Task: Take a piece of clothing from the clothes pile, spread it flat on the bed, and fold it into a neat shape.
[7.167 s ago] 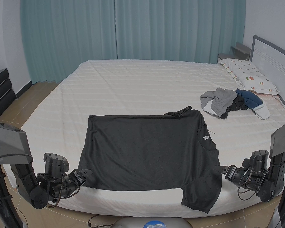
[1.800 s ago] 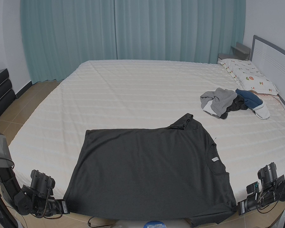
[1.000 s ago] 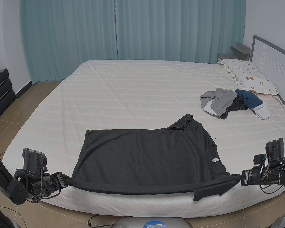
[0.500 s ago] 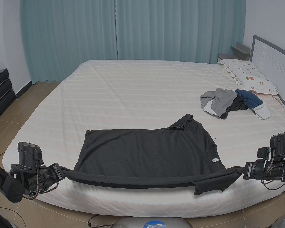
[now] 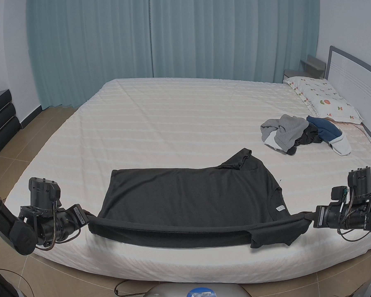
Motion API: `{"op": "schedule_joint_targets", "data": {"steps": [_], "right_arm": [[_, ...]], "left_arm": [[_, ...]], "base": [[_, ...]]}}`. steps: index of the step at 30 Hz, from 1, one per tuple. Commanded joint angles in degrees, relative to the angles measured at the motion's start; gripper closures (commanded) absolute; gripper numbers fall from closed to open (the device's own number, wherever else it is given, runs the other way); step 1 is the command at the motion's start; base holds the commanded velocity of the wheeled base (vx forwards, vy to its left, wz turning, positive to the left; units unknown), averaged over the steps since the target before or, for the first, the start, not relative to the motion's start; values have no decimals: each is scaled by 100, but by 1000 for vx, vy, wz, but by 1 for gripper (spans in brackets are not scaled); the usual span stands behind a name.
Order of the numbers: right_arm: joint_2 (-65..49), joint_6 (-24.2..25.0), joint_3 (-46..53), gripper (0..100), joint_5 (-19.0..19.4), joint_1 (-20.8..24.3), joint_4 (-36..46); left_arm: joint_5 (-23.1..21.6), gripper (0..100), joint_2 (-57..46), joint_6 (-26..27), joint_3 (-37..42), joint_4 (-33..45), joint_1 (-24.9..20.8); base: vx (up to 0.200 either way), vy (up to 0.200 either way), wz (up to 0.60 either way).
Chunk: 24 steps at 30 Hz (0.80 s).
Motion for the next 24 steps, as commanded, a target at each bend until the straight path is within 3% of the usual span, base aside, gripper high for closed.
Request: {"op": "schedule_joint_targets", "data": {"steps": [1, 24], "right_arm": [[658, 1, -420, 100, 6, -9, -14], [2011, 10, -1606, 100, 208, -132, -23]], "left_arm": [[0, 100, 483, -60, -284, -3, 11], [0, 100, 1503, -60, -1180, -12, 99]], "base": [[0, 0, 0], [0, 0, 0]]}}
